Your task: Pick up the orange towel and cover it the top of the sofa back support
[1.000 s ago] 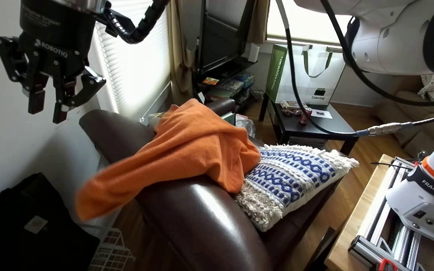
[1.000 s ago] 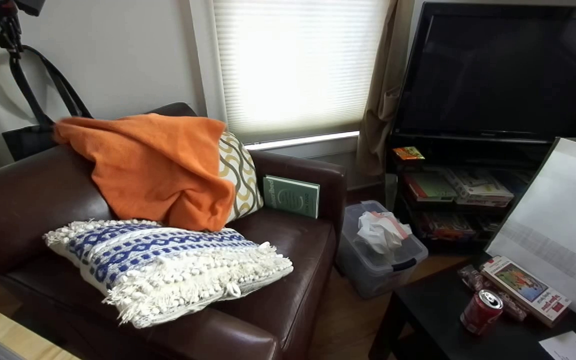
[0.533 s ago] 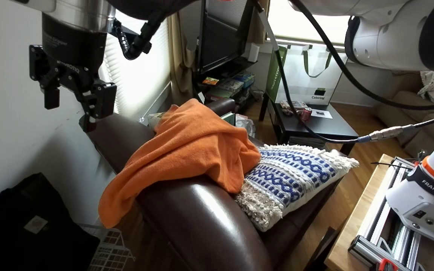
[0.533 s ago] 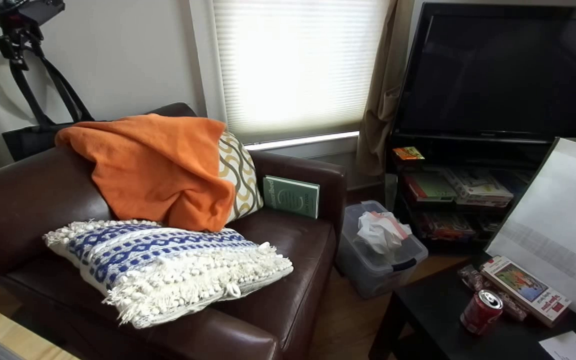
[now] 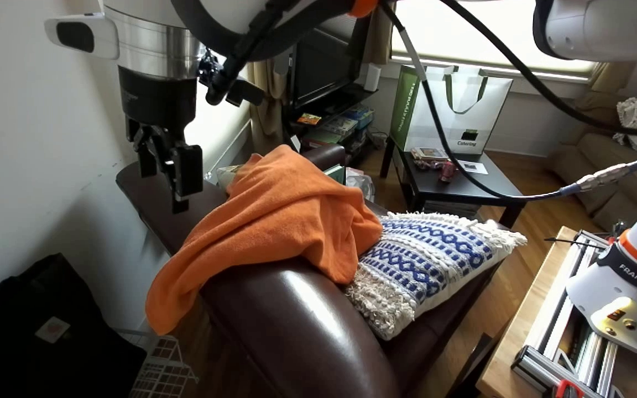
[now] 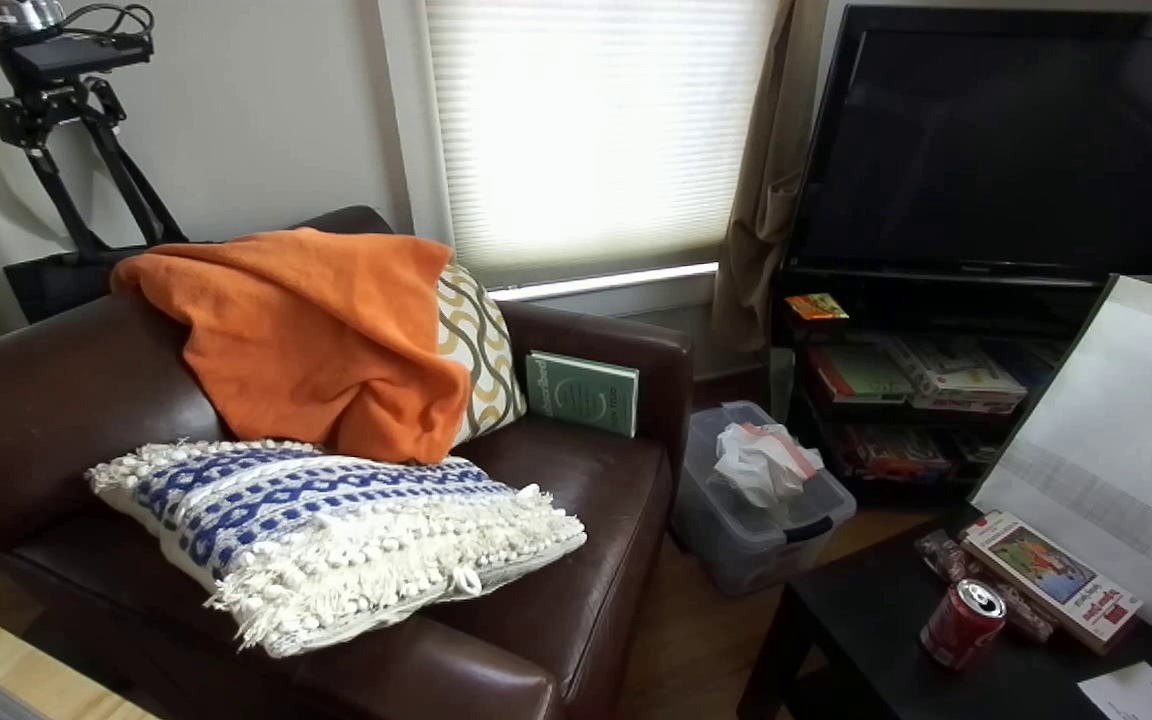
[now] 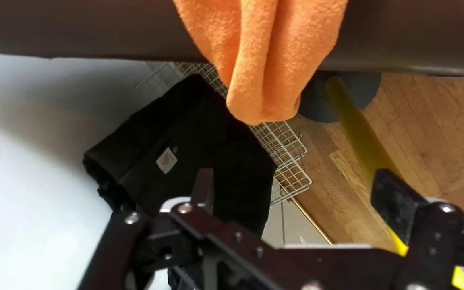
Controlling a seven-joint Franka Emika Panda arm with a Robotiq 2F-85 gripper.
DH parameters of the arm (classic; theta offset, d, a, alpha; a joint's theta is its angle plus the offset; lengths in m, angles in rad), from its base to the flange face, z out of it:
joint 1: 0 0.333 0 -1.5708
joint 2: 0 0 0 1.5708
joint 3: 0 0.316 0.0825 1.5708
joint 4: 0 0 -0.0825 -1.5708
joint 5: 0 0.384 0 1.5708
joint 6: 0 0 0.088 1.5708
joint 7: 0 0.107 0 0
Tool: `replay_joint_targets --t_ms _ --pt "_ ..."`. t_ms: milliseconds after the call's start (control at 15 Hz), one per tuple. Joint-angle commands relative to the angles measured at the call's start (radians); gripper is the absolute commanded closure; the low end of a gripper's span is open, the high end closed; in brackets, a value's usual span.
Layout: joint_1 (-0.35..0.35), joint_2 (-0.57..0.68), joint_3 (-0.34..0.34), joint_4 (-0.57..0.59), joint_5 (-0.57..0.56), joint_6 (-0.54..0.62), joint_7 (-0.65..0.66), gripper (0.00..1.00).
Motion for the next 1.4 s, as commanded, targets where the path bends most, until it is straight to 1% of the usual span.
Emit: replay_joint_targets --t_ms 0,67,133,267,533,600,800,1200,1267,1333 --pt "-0.011 -0.151 -0.008 -0.242 0.029 0.008 0.204 0.0" --pt "-0.002 -0.049 0.0 -0.087 0.005 0.0 0.11 0.0" --pt "-0.003 -0.073 0.0 -0.126 0.005 0.0 0.151 0.0" --pt "-0.004 -0.104 0.0 -0.171 0.006 0.0 0.184 0.0" --pt "-0.009 -0.121 -0.002 -0.195 0.009 0.0 0.188 0.0" --pt "-0.019 -0.149 -0.006 -0.231 0.015 0.019 0.214 0.0" --pt "-0.073 -0.277 0.0 -0.419 0.087 0.112 0.348 0.0" --pt "-0.178 -0.444 -0.004 -0.678 0.239 0.242 0.503 0.0" --pt "-0.212 -0.465 0.016 -0.719 0.218 0.255 0.544 0.0" --pt "-0.229 -0.493 0.012 -0.767 0.217 0.272 0.56 0.0"
